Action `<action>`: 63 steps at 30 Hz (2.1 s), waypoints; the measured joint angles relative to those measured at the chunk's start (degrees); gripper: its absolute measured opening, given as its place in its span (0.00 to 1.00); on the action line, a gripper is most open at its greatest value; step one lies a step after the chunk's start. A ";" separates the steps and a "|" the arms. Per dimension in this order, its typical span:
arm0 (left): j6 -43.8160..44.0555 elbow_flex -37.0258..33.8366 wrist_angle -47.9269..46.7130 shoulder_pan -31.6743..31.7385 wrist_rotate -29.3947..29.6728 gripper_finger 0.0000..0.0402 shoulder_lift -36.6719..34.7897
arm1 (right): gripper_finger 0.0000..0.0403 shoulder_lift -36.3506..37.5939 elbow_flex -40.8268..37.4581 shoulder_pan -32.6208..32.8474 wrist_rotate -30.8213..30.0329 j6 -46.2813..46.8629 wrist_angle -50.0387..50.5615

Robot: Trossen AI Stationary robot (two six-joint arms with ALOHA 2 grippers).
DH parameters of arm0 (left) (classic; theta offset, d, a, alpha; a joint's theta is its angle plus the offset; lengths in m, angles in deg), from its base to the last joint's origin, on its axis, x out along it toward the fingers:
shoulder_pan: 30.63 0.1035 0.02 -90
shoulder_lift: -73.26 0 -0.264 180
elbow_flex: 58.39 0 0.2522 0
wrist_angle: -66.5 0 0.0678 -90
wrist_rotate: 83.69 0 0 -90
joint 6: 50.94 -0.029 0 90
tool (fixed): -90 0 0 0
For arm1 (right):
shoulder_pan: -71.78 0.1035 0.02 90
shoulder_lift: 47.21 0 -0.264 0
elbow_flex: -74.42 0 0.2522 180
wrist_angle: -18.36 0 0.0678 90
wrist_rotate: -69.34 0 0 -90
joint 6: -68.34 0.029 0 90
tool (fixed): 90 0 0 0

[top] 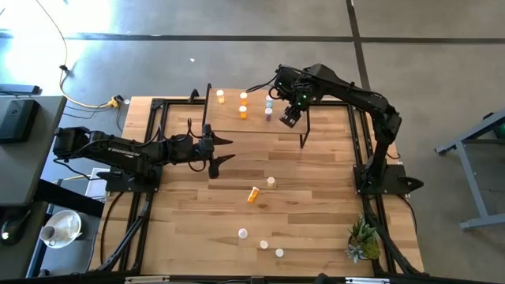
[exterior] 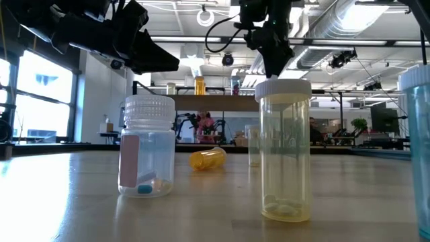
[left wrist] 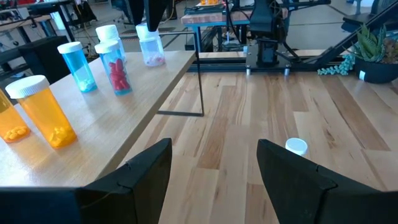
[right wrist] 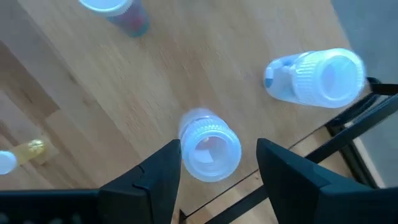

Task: Pick and place medicine bottles onto shelf by color
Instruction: Put the top transparent pill bottle on the shelf aligned with the transparent pill bottle, then put the top yellow pill bottle on the shelf aligned with the yellow pill bottle on the shelf

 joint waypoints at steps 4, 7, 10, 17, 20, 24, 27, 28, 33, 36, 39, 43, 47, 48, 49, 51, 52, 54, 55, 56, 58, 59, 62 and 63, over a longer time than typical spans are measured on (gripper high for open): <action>0.01 0.00 0.02 0.00 0.00 0.57 0.00 | 0.50 0.01 0.00 0.00 -1.00 -0.49 0.10; 0.44 0.00 0.02 0.00 0.00 0.57 0.00 | 0.50 0.04 0.00 0.00 -0.90 -1.17 0.40; 1.53 0.00 0.01 0.00 0.00 0.57 0.00 | 0.50 0.04 0.00 0.00 -0.88 -2.01 0.44; 1.57 0.00 0.02 0.00 0.00 0.57 0.00 | 0.50 0.04 0.00 0.00 -0.84 -2.17 0.43; 1.72 0.00 0.02 0.00 0.00 0.57 0.00 | 0.50 0.04 0.00 0.00 -0.81 -2.48 0.35; 1.72 0.00 0.01 0.00 0.00 0.57 0.00 | 0.50 0.04 0.62 0.00 -0.71 -2.56 0.34; 1.72 0.00 -0.14 0.00 0.00 0.57 0.00 | 0.50 0.04 2.65 0.00 -0.64 -2.54 0.32; 1.72 0.00 -0.31 0.00 0.00 0.57 0.00 | 0.50 0.04 3.52 0.00 -0.64 -2.54 0.61; 1.71 0.00 -1.52 0.00 0.00 0.57 0.00 | 0.50 0.07 8.54 0.45 -0.68 -1.97 3.36; 2.86 0.00 -2.65 0.01 0.00 0.57 0.00 | 0.50 0.07 10.74 1.85 -0.63 -2.61 4.53; 4.58 0.00 -3.47 0.02 -0.02 0.57 0.00 | 0.50 0.09 11.45 3.89 -0.40 -3.42 5.72; 4.57 0.00 -3.87 -0.06 -0.39 0.57 0.00 | 0.50 0.25 10.26 6.97 -0.40 -3.48 6.77; 4.72 0.00 -3.87 -0.07 -4.04 0.57 0.00 | 0.50 0.57 8.12 10.35 -0.35 -4.93 7.60; 4.71 0.00 -3.87 -0.07 -5.24 0.57 -0.02 | 0.50 0.79 7.35 11.11 -0.35 -5.01 7.46; 4.73 0.00 -3.87 -0.07 -6.20 0.57 0.00 | 0.50 1.07 6.26 11.77 -0.24 -4.96 7.34; 4.73 0.00 -3.87 -0.07 -7.98 0.57 0.00 | 0.50 1.57 3.91 13.17 -0.20 -4.18 6.41; 4.71 0.00 -3.87 -0.07 -8.30 0.57 -0.01 | 0.50 1.93 2.46 13.87 -0.20 -3.44 5.47; 4.72 0.00 -3.90 -0.07 -8.53 0.57 -0.01 | 0.50 2.79 -0.60 15.28 -0.20 -3.14 3.49; 4.70 0.00 -4.01 -0.07 -8.52 0.57 -0.02 | 0.50 3.27 -2.14 16.02 -0.20 -3.01 2.45; 4.62 0.00 -4.05 -0.07 -8.50 0.57 -0.02 | 0.50 3.88 -3.73 16.74 -0.22 -2.88 1.26; 4.58 0.00 -4.25 -0.07 -8.48 0.57 0.00 | 0.50 4.98 -6.95 18.09 -0.21 -1.43 -0.85; 4.54 0.00 -4.28 -0.07 -8.48 0.57 -0.02 | 0.50 5.67 -8.70 18.69 -0.20 -0.22 -2.04; 4.54 0.00 -4.28 -0.07 -8.46 0.57 -0.01 | 0.50 7.98 -13.95 20.56 -0.22 2.89 -5.30; 4.56 0.00 -4.28 -0.07 -8.46 0.57 -0.02 | 0.50 8.84 -15.82 21.22 -0.20 3.79 -6.59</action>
